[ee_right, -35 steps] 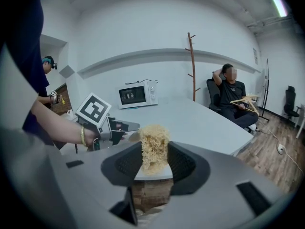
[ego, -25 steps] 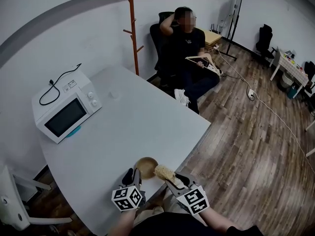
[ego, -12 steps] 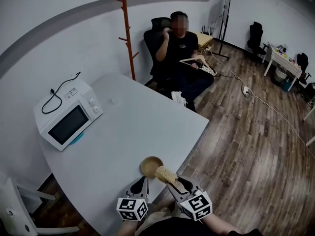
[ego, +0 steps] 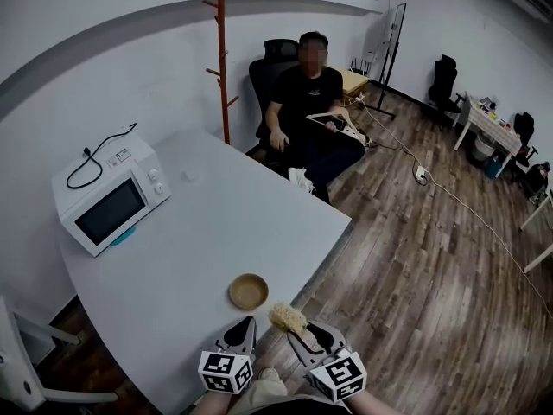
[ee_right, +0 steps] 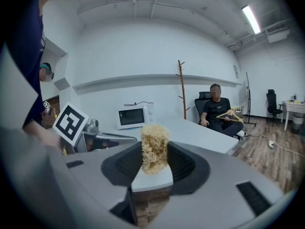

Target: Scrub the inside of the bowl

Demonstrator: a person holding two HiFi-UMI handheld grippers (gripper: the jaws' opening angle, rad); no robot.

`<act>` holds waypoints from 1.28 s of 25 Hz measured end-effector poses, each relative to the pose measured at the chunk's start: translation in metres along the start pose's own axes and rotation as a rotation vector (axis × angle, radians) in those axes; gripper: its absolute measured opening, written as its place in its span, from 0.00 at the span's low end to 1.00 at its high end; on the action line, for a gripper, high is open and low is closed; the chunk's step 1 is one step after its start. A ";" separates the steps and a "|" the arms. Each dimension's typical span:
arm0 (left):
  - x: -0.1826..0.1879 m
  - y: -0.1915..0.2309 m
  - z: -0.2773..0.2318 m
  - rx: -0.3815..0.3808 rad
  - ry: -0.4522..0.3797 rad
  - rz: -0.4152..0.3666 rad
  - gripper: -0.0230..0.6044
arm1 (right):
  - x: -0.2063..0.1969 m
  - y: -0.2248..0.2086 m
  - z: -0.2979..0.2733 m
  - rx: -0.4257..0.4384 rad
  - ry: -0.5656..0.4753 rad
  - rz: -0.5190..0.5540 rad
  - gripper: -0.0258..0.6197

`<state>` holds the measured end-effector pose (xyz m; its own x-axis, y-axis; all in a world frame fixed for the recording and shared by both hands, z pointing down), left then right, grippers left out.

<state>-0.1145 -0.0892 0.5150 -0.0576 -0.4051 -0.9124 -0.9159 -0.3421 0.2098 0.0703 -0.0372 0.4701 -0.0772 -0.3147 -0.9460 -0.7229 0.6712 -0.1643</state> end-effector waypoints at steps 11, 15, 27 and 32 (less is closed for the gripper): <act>-0.032 -0.072 0.074 0.043 0.016 0.028 0.07 | -0.031 0.045 0.085 0.012 0.016 0.029 0.29; -0.045 -0.092 0.108 0.067 0.017 0.036 0.07 | -0.040 0.064 0.112 0.025 0.006 0.043 0.29; -0.070 -0.115 0.169 0.060 0.008 0.008 0.07 | -0.066 0.101 0.142 0.014 -0.029 0.036 0.29; -0.076 -0.112 0.186 0.065 0.007 -0.001 0.07 | -0.065 0.117 0.144 0.029 -0.033 0.054 0.29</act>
Point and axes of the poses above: the fingertips, and each gripper's own axes: z backward along the fingers, y to its left, x out of its top, the point moved 8 cm from there along z, backward along the fingers, and after that the axes turned 14 degrees about x, right-handed, at the moved point
